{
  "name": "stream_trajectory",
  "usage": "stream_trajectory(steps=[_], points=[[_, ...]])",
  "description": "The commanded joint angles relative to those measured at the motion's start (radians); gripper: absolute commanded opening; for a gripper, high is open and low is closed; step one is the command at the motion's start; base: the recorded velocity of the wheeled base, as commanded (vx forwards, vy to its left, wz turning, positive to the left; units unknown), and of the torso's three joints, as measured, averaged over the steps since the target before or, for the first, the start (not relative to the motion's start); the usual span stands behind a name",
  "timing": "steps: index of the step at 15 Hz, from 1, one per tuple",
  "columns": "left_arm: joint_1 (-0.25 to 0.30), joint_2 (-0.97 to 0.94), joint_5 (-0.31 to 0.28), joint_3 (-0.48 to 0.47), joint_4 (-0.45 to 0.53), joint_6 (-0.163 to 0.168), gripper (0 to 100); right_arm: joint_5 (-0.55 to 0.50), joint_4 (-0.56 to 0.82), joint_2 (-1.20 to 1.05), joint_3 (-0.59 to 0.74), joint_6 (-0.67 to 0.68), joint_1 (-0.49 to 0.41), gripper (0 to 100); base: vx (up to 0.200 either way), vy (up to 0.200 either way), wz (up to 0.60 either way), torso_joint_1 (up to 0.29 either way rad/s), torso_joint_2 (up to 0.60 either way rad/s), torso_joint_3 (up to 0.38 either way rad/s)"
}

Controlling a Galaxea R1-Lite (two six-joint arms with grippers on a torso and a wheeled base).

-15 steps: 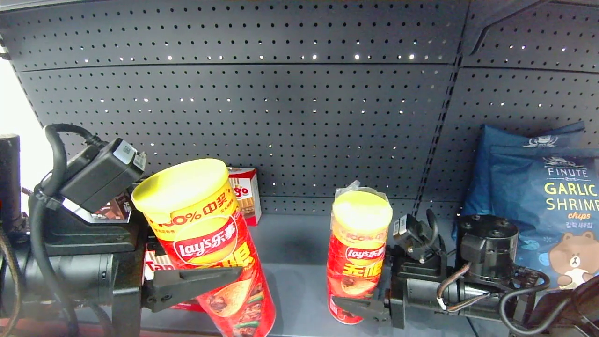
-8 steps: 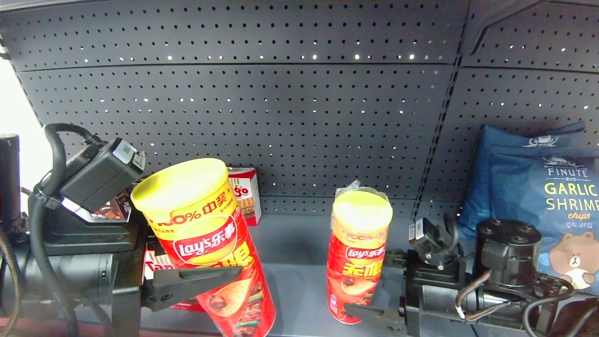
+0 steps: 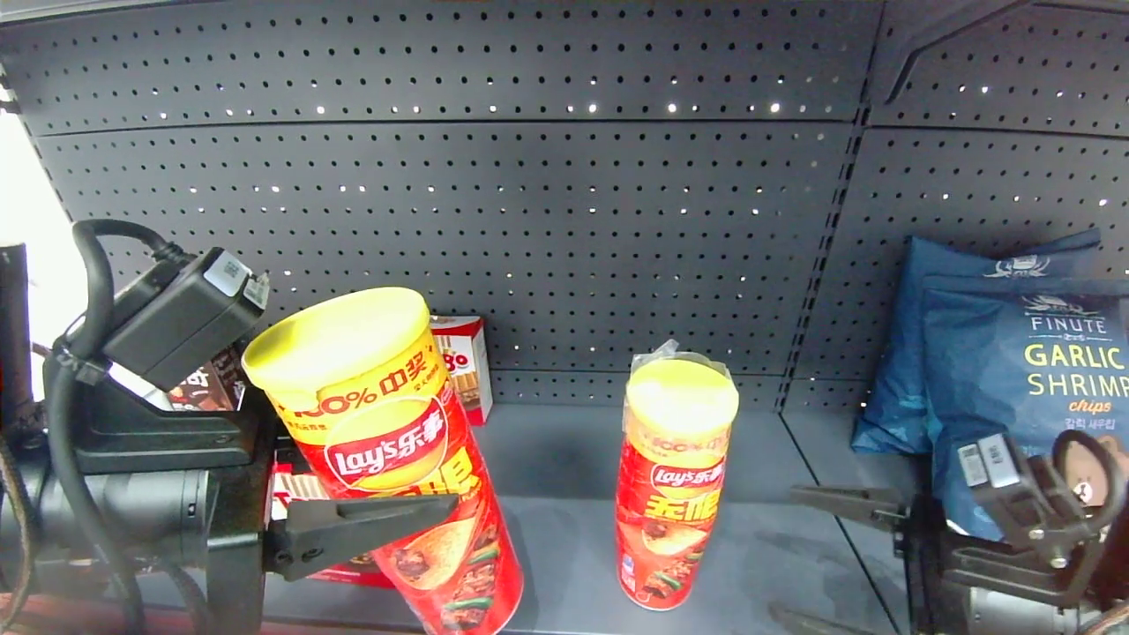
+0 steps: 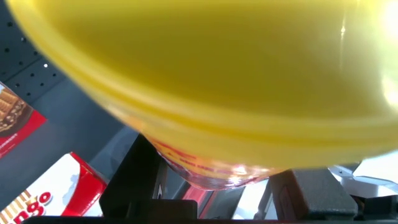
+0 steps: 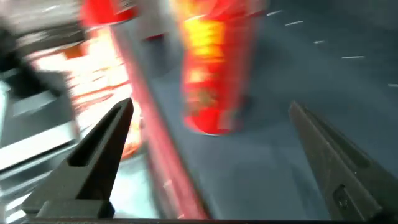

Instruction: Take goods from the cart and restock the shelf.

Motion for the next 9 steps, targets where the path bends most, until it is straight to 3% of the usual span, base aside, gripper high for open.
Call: stream_trajectory(steps=[1,5,9], points=[[-0.002,0.001,0.0,-0.007,0.0,0.0,0,-0.048,0.006,-0.137,0.002,-0.001,-0.119,100,0.0,0.0,0.0,0.0,0.0,0.0],[-0.003,0.001,0.0,-0.022,0.001,0.0,0,-0.357,0.038,-0.231,0.01,0.001,-0.149,100,0.0,0.0,0.0,0.0,0.0,0.0],[-0.003,0.001,0.0,-0.032,0.001,0.0,0,-0.502,0.276,-0.475,0.05,0.002,-0.158,100,0.0,0.0,0.0,0.0,0.0,0.0]])
